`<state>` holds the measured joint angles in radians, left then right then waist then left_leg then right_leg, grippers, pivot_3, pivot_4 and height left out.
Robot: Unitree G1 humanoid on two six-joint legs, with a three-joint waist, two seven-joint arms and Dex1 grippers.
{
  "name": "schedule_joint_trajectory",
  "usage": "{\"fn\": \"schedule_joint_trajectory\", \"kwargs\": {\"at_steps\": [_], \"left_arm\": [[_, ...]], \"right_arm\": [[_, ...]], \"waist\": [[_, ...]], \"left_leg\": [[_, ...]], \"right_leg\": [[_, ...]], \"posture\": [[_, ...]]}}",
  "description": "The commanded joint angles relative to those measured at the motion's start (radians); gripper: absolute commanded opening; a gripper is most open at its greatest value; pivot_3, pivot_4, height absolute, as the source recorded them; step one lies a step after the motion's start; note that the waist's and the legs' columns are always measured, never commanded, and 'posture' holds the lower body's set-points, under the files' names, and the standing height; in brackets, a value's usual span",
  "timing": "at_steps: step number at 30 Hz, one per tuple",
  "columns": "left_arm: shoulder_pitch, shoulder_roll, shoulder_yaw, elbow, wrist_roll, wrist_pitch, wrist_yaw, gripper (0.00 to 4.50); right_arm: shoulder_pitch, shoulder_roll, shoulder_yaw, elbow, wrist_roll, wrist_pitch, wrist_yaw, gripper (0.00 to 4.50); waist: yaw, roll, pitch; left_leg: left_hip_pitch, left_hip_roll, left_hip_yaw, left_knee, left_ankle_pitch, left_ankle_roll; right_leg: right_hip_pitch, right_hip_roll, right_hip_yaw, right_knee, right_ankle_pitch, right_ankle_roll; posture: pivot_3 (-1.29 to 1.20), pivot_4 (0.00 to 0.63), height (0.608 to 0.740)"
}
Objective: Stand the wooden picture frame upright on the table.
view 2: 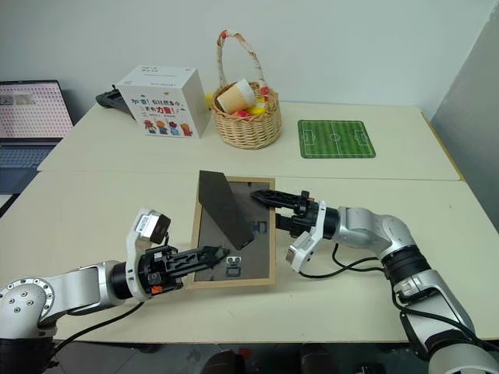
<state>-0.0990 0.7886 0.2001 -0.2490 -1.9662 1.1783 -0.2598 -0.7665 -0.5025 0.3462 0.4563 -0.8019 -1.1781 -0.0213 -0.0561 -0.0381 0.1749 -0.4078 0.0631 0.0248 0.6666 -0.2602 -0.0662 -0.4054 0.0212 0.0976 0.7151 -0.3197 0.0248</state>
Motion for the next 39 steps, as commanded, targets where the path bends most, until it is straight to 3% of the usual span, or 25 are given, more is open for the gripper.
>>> {"fn": "schedule_joint_trajectory", "kwargs": {"at_steps": [1, 2, 5, 7, 12, 15, 16, 18, 21, 27, 31, 38, 39], "left_arm": [[0.027, 0.012, 0.014, -0.061, -0.006, -0.034, 0.015, 1.29], [0.031, 0.012, 0.015, -0.068, -0.006, -0.043, 0.021, 1.29], [0.044, 0.016, 0.032, -0.091, -0.006, -0.068, 0.032, 2.13], [0.033, 0.002, 0.06, -0.075, -0.006, -0.086, 0.047, 2.67], [-0.009, 0.007, 0.136, -0.029, -0.006, -0.087, 0.073, 3.71], [0.006, 0.06, 0.194, -0.042, -0.006, -0.077, 0.068, 4.39], [0.03, 0.1, 0.22, -0.051, -0.006, -0.069, 0.066, 4.49], [0.067, 0.167, 0.261, -0.06, -0.006, -0.064, 0.082, 4.5], [0.075, 0.248, 0.325, -0.104, 0.161, -0.092, 0.079, 4.5], [0.078, 0.281, 0.315, -0.257, 0.443, -0.16, 0.012, 4.5], [0.119, 0.254, 0.28, -0.319, 0.582, -0.199, -0.065, 4.5], [0.134, 0.211, 0.244, -0.308, 0.815, -0.295, -0.152, 4.5], [0.136, 0.208, 0.241, -0.31, 0.83, -0.299, -0.164, 4.5]], "right_arm": [[-0.034, -0.004, -0.006, -0.002, 0.011, -0.037, -0.039, 1.87], [-0.034, -0.005, -0.005, 0.005, 0.012, -0.039, -0.038, 1.85], [-0.033, -0.006, 0.002, 0.022, 0.035, -0.045, -0.022, 1.76], [-0.031, -0.007, 0.02, 0.047, 0.102, -0.043, 0.021, 1.38], [-0.016, -0.023, 0.07, 0.067, 0.27, -0.037, 0.14, 1.35], [-0.001, -0.018, 0.104, 0.076, 0.471, 0.037, 0.27, 1.35], [0.015, -0.01, 0.125, 0.05, 0.611, 0.121, 0.372, 1.35], [0.04, 0.006, 0.147, -0.005, 0.804, 0.264, 0.532, 1.35], [0.071, 0.064, 0.131, -0.13, 1.09, 0.652, 0.762, 1.34], [0.034, 0.126, 0.051, -0.231, 1.358, 1.342, 0.898, 1.34], [0.003, 0.14, 0.054, -0.173, 1.34, 1.55, 0.963, 1.34], [0.004, 0.188, 0.027, -0.095, 1.271, 1.655, 1.006, 1.34], [0.007, 0.194, 0.02, -0.094, 1.266, 1.66, 1.005, 1.68]], "waist": [[0.0, 0.0, 0.0], [0.0, 0.0, 0.0], [0.0, 0.0, 0.0], [0.0, 0.0, 0.0], [0.0, 0.0, 0.0], [-0.002, -0.001, 0.0], [-0.001, 0.0, 0.0], [-0.003, -0.001, 0.0], [-0.003, 0.0, 0.0], [0.007, 0.001, 0.001], [0.015, 0.001, 0.001], [0.011, 0.001, 0.001], [0.009, 0.001, 0.001]], "left_leg": [[0.0, 0.0, 0.0, 0.0, 0.0, 0.0], [0.0, 0.0, 0.0, 0.0, 0.0, 0.0], [0.0, 0.0, 0.0, 0.0, 0.0, 0.001], [0.0, 0.0, 0.0, 0.0, 0.0, 0.001], [0.001, 0.0, -0.001, 0.0, 0.0, 0.002], [0.001, 0.0, -0.001, 0.0, 0.0, 0.002], [0.001, 0.001, -0.001, 0.0, 0.0, 0.002], [0.001, 0.001, -0.002, 0.0, 0.0, 0.002], [0.001, 0.004, -0.004, 0.0, -0.001, 0.003], [0.0, 0.001, -0.008, -0.001, 0.0, 0.003], [0.0, -0.001, -0.007, -0.002, 0.0, 0.003], [-0.001, 0.0, -0.004, -0.002, 0.0, 0.003], [-0.001, 0.0, -0.003, -0.002, 0.0, 0.003]], "right_leg": [[0.0, 0.0, 0.0, 0.0, 0.0, 0.0], [0.0, 0.0, 0.0, 0.0, 0.0, 0.0], [0.001, 0.0, 0.0, 0.0, 0.0, 0.0], [0.001, 0.0, 0.0, 0.0, 0.0, 0.0], [0.001, 0.0, -0.001, 0.0, 0.0, 0.0], [0.001, 0.0, -0.001, 0.0, 0.0, 0.0], [0.002, 0.0, -0.001, 0.0, 0.0, 0.0], [0.002, 0.0, -0.001, 0.0, 0.0, 0.0], [0.002, -0.002, -0.002, 0.0, 0.0, 0.0], [0.003, -0.004, -0.006, 0.0, 0.0, 0.0], [0.002, -0.004, -0.005, -0.001, 0.0, -0.001], [0.0, 0.001, -0.004, -0.002, -0.001, -0.001], [0.0, 0.001, -0.004, -0.002, -0.001, -0.001]], "posture": [[0.0, 0.15, 0.74], [0.0, 0.15, 0.74], [0.0, 0.15, 0.74], [0.0, 0.15, 0.74], [0.0, 0.15, 0.74], [0.0, 0.15, 0.74], [0.0, 0.15, 0.74], [0.0, 0.15, 0.74], [0.0, 0.15, 0.74], [0.0, 0.15, 0.74], [0.0, 0.15, 0.74], [0.0, 0.15, 0.74], [0.0, 0.15, 0.74]]}}
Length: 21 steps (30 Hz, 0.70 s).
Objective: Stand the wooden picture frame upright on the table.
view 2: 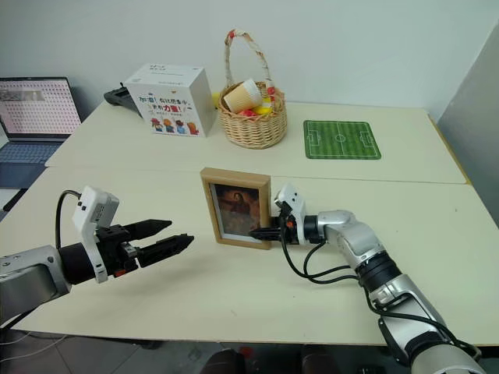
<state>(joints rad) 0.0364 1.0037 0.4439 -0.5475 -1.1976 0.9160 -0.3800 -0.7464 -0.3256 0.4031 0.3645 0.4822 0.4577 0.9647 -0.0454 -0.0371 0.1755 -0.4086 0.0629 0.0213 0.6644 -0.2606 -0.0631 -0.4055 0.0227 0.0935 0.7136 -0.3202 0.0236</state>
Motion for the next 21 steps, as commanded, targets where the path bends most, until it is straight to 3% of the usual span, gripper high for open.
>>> {"fn": "schedule_joint_trajectory", "kwargs": {"at_steps": [1, 6, 12, 16, 21], "left_arm": [[0.003, -0.011, -0.006, -0.012, 0.073, -0.039, -0.054, 4.5], [0.006, -0.029, -0.012, -0.02, 0.109, -0.028, -0.09, 4.5], [0.001, -0.024, 0.001, 0.003, 0.15, -0.018, -0.118, 4.5], [-0.019, 0.019, 0.036, 0.057, 0.172, 0.0, -0.164, 4.5], [-0.067, 0.077, 0.062, 0.149, 0.177, 0.013, -0.261, 4.5]], "right_arm": [[-0.01, 0.025, -0.048, 0.0, -0.016, 0.039, 0.014, 2.02], [-0.002, 0.039, -0.081, -0.002, -0.039, 0.063, 0.02, 3.11], [0.044, -0.024, -0.103, -0.07, -0.091, 0.054, 0.032, 4.45], [0.075, -0.178, -0.109, -0.201, -0.139, 0.074, 0.073, 4.48], [0.078, -0.307, -0.202, -0.434, -0.01, 0.266, 0.117, 4.48]], "waist": [[-0.004, 0.0, 0.0], [-0.009, 0.0, 0.0], [-0.01, 0.0, 0.0], [-0.009, 0.0, 0.0], [-0.011, 0.0, 0.001]], "left_leg": [[0.0, 0.0, 0.0, 0.0, 0.0, 0.0], [0.0, 0.0, 0.001, 0.0, 0.0, 0.0], [0.0, 0.0, 0.001, 0.0, 0.0, 0.0], [0.0, 0.0, 0.001, 0.0, 0.0, 0.0], [-0.001, 0.0, 0.001, -0.001, 0.0, 0.0]], "right_leg": [[0.0, 0.0, 0.0, 0.0, 0.0, 0.0], [0.0, 0.0, 0.0, 0.0, 0.0, 0.0], [0.0, 0.0, 0.0, 0.0, 0.0, 0.0], [0.0, 0.0, 0.0, 0.0, 0.0, 0.0], [-0.001, 0.0, -0.001, 0.0, 0.0, 0.0]], "posture": [[0.0, 0.15, 0.74], [0.0, 0.15, 0.74], [0.0, 0.15, 0.74], [0.0, 0.15, 0.74], [0.0, 0.15, 0.74]]}}
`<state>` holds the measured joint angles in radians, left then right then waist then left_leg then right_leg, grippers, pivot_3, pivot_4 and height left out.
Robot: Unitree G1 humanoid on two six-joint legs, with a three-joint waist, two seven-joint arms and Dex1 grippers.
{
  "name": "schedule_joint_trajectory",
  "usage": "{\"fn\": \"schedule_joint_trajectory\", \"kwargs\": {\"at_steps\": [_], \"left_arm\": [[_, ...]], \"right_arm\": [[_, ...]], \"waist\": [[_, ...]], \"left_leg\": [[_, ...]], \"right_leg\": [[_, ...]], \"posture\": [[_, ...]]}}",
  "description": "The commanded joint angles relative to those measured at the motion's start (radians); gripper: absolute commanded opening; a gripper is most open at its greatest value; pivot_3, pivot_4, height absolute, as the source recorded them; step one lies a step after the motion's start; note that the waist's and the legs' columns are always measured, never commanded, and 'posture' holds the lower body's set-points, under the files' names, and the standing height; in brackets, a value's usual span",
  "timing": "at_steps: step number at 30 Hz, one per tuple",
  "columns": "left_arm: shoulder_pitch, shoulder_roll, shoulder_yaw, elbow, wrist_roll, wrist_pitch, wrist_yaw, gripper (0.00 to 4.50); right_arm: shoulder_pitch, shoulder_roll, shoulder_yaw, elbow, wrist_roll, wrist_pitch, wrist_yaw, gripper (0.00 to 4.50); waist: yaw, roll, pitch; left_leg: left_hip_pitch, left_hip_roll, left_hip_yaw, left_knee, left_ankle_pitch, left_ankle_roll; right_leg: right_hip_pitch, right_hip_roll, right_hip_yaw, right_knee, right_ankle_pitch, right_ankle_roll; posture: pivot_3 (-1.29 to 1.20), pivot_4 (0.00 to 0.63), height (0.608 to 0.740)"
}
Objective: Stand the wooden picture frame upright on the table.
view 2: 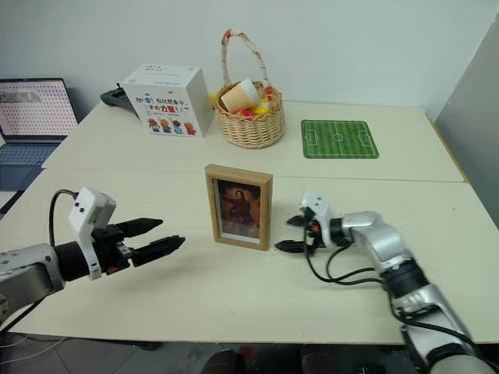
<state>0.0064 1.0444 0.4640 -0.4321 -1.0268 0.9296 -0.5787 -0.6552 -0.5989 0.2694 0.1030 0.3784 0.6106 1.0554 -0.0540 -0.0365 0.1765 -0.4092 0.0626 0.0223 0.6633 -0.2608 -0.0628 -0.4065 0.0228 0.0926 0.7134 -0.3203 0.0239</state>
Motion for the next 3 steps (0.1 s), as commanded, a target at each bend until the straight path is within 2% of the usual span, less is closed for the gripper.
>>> {"fn": "schedule_joint_trajectory", "kwargs": {"at_steps": [1, 3], "left_arm": [[-0.048, 0.048, 0.03, 0.051, 0.019, -0.005, -0.086, 4.5], [-0.076, 0.063, 0.001, 0.084, 0.048, -0.022, -0.125, 4.5]], "right_arm": [[-0.013, -0.038, -0.096, -0.223, 0.137, 0.178, 0.01, 4.48], [-0.009, -0.035, -0.135, -0.297, 0.189, 0.268, -0.029, 4.48]], "waist": [[-0.004, 0.0, 0.0], [-0.007, 0.0, 0.0]], "left_leg": [[0.0, 0.001, 0.0, 0.0, 0.0, 0.0], [0.001, 0.001, 0.0, -0.001, 0.0, 0.0]], "right_leg": [[0.0, 0.0, 0.0, 0.0, 0.0, 0.0], [0.0, 0.002, 0.0, 0.0, 0.0, 0.0]], "posture": [[0.0, 0.15, 0.74], [0.0, 0.15, 0.74]]}}
